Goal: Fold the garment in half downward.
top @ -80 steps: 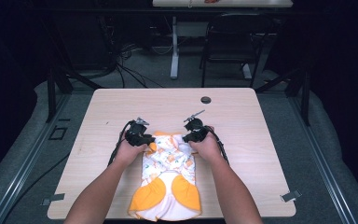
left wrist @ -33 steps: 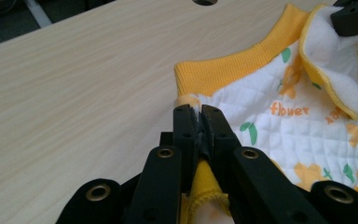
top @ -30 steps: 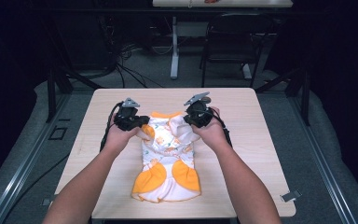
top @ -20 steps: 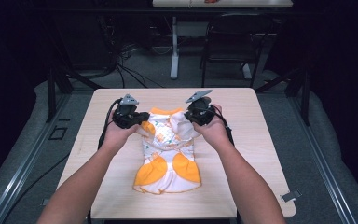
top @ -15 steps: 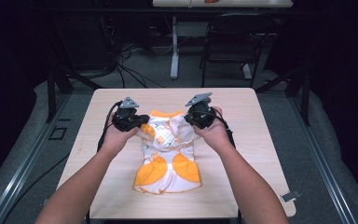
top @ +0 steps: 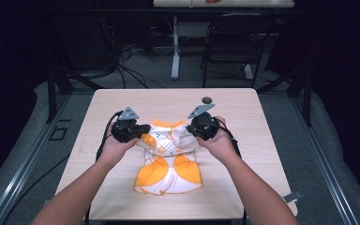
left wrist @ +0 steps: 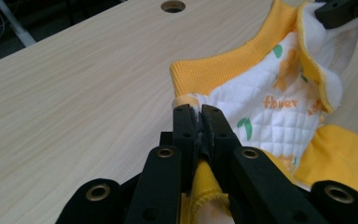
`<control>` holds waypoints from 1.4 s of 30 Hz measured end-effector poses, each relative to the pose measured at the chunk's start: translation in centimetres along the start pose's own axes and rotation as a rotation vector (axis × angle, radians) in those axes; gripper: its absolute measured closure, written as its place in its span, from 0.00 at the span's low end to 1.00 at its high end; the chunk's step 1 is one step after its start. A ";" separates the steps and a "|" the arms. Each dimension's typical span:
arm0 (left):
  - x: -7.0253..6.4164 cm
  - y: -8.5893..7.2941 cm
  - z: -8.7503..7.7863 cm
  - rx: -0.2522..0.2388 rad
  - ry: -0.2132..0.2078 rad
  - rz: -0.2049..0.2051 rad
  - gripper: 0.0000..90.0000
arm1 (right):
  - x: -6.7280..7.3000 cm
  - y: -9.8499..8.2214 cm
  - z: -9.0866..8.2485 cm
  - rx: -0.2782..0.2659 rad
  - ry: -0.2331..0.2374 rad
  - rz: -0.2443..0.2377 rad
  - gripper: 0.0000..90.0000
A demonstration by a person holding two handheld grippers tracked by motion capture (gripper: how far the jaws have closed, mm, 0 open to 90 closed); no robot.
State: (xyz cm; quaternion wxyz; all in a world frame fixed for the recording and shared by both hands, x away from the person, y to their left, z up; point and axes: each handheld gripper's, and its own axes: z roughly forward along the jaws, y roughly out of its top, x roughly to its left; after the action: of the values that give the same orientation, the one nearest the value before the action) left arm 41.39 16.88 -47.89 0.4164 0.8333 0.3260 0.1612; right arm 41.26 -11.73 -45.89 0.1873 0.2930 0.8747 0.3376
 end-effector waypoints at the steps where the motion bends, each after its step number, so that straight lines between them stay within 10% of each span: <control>1: -0.1 -0.1 -0.1 0.002 0.000 0.004 0.95 | 0.1 -0.1 0.0 -0.005 -0.002 0.002 0.97; 42: -4.6 -7.0 -1.2 0.022 -0.141 0.006 0.86 | 5.0 -6.9 -0.6 -0.006 0.128 0.022 0.92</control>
State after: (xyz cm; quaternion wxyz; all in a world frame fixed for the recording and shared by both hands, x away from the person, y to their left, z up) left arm 34.52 17.49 -52.74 0.4286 0.8480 0.2953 0.0998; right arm 34.54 -12.93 -50.95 0.1281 0.2799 0.8806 0.3603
